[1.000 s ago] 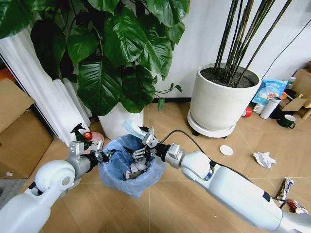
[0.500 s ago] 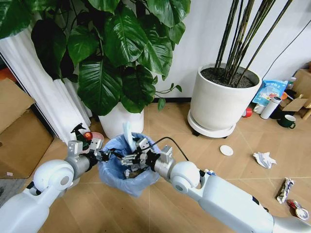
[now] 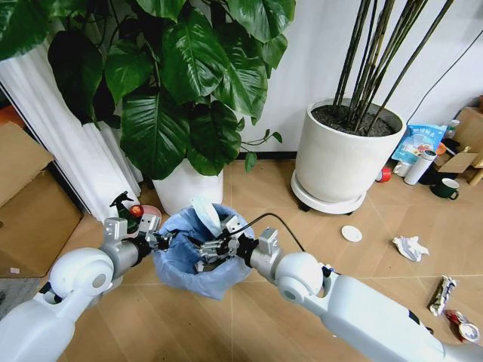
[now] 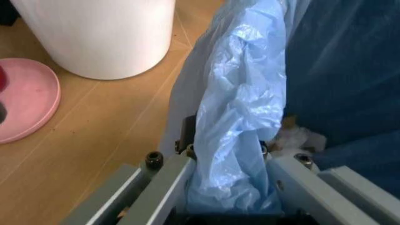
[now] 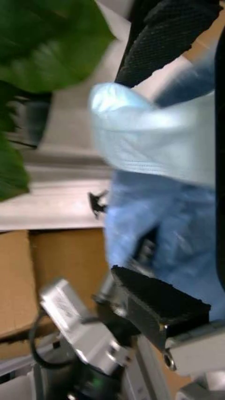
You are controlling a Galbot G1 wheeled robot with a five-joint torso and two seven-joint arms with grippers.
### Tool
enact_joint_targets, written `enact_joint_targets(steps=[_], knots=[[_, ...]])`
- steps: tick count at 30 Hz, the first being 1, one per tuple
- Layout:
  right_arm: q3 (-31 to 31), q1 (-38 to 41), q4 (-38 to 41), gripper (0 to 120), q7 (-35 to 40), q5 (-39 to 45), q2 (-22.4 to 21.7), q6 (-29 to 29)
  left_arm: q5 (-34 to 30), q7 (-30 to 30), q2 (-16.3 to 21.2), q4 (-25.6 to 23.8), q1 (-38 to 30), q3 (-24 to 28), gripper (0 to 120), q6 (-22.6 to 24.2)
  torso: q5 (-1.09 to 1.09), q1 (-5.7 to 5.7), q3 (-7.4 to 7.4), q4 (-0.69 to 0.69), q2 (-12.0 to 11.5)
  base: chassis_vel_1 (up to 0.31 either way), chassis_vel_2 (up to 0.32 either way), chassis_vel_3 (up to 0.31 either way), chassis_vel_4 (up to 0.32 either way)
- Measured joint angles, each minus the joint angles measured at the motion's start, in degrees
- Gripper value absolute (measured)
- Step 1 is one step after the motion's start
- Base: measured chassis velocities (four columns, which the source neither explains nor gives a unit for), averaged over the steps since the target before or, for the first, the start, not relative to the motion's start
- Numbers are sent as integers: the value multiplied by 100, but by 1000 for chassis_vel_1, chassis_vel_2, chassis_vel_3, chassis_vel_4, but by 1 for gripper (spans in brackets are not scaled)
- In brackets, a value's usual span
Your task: Pick up the trash bin and place the garbage on the floor into it.
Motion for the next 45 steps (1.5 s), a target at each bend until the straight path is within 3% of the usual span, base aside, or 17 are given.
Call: enact_joint_targets(steps=[4,13,19,29,37,45], knots=[[125,85,-116,100,-226,-425,48,240,14,6,-21,3,-3,21,1,-6,0,0,0,-1,0,0,0,0,0],[171,146,-94,100,-283,-509,110,319,44,18,-13,43,6,12,1,-21,0,0,0,0,0,0,0,0,0],[201,182,-10,100,-863,-1123,-125,606,78,23,-40,93,-14,12,1,-37,0,0,0,-1,0,0,0,0,0],[91,54,224,100,-1162,-1062,-436,657,124,33,-136,130,-65,48,1,-44,0,0,0,-1,0,0,0,0,0],[353,-32,131,100,-535,-827,-328,582,142,6,-162,146,-37,46,1,-46,0,0,0,0,0,0,0,0,0],[1598,-1063,299,100,232,-422,-509,79,247,0,-229,150,33,-14,1,-50,1,0,0,-1,0,0,0,0,0]])
